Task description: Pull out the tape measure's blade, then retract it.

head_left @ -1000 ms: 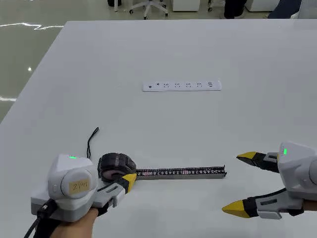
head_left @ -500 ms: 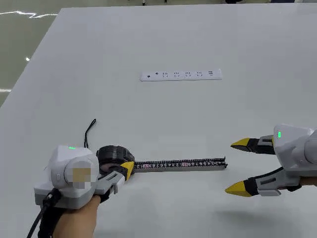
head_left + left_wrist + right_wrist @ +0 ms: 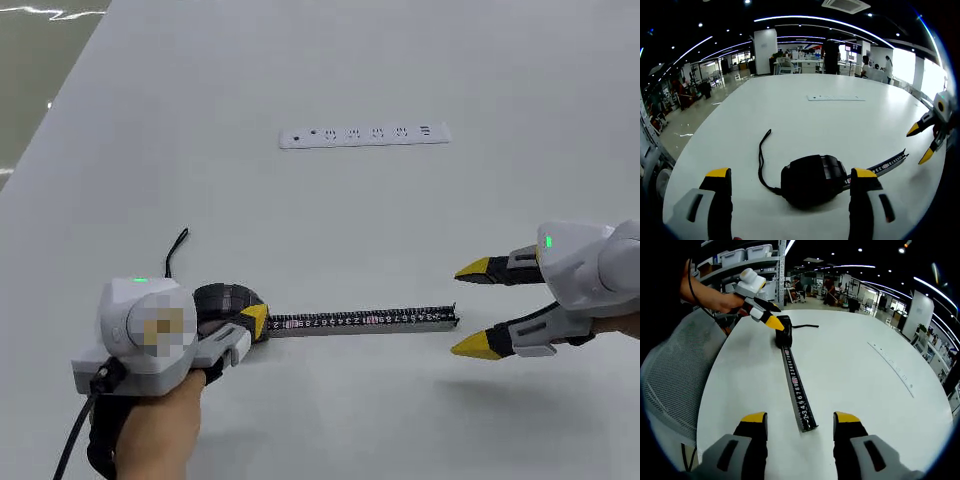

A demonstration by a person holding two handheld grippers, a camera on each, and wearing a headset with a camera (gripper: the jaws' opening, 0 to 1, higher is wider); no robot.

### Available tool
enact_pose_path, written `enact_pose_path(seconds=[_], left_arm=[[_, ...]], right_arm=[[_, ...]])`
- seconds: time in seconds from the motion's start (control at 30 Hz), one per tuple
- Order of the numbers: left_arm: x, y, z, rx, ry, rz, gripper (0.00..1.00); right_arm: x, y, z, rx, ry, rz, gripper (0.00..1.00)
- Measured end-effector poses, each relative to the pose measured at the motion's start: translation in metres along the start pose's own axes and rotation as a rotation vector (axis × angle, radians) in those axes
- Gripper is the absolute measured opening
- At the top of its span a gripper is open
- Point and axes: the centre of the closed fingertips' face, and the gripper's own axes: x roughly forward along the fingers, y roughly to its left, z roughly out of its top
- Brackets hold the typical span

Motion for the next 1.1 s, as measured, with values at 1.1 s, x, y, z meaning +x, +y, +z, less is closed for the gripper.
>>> enact_pose_path(seconds=[1.1], left_arm=[[0.015,-0.019,-0.021,-0.066,0.065,-0.017,0.84]], right_arm=[[0.024,-0.009,-0.035,-0.102,0.064,0.098,0.21]])
